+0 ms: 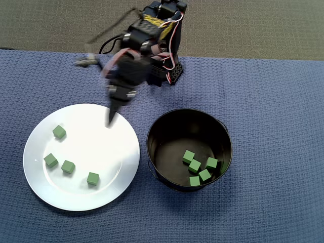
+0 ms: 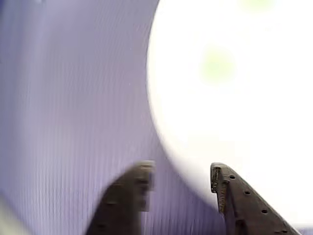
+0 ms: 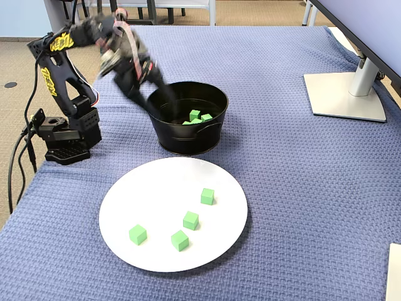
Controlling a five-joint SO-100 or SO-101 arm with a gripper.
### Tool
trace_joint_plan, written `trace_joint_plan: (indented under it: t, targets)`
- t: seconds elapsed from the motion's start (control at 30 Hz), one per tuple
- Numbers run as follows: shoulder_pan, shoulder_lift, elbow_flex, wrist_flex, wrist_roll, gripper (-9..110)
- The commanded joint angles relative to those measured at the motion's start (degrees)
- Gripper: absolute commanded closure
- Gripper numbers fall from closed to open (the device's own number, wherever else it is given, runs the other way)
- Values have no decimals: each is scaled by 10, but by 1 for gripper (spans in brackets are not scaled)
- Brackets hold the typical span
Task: Pick up the green cubes from the white plate and place them in the black recipient
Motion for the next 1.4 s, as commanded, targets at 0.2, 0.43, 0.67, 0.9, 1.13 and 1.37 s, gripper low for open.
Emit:
trace_joint_plan:
  t: [0.2, 0.43, 0.67, 0.9, 1.13, 1.37]
  targets:
    - [131, -185, -58, -40, -44, 100]
    - [180, -290, -118, -49, 76, 95]
    - [210, -394, -232, -2, 198, 88]
    - [216, -454, -284, 16, 198, 86]
    - [208, -505, -323, 60, 186, 83]
    - [208, -533, -340, 63, 174, 76]
